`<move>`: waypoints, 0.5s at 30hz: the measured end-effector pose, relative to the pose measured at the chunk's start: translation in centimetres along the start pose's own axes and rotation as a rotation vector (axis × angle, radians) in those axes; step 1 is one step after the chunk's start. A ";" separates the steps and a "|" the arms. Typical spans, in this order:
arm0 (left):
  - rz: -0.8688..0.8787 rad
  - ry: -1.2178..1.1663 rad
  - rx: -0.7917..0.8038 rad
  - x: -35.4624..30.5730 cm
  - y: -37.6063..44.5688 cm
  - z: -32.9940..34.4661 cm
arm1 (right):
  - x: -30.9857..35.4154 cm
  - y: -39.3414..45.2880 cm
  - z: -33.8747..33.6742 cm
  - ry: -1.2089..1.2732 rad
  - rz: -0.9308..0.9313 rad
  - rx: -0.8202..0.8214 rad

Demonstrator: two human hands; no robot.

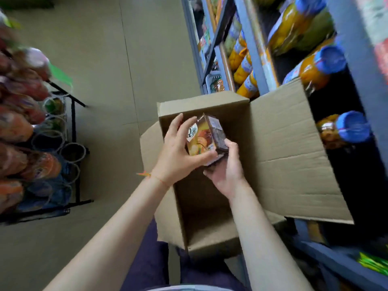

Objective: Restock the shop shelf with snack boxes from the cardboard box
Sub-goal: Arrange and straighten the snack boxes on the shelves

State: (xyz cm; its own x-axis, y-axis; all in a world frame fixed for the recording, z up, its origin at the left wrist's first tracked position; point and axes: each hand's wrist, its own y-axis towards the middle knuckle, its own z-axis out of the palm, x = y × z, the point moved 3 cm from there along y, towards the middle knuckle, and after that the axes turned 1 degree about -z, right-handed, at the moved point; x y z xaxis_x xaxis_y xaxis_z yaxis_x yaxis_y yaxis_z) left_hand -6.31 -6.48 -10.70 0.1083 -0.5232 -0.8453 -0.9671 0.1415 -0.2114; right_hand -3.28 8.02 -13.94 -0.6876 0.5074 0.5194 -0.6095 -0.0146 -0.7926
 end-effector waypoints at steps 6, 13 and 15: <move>0.215 -0.293 0.201 -9.7 -3.2 -3.2 | 4.9 -13.5 3.1 -0.014 -0.326 0.164; -0.024 -1.095 0.911 -14.8 -11.0 -9.2 | 3.1 -25.7 3.8 -0.153 -0.785 -0.203; -0.029 -1.046 0.996 -15.6 -13.7 -10.3 | 1.2 -29.0 4.4 -0.196 -0.858 -0.239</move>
State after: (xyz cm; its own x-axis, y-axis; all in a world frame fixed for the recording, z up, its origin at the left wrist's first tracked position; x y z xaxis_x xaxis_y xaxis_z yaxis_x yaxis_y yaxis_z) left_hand 2.89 -8.94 10.46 0.6628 0.2453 -0.7075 -0.4494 0.8861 -0.1137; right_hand 11.81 5.27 11.10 -0.1037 0.1059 0.9890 -0.8597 0.4904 -0.1427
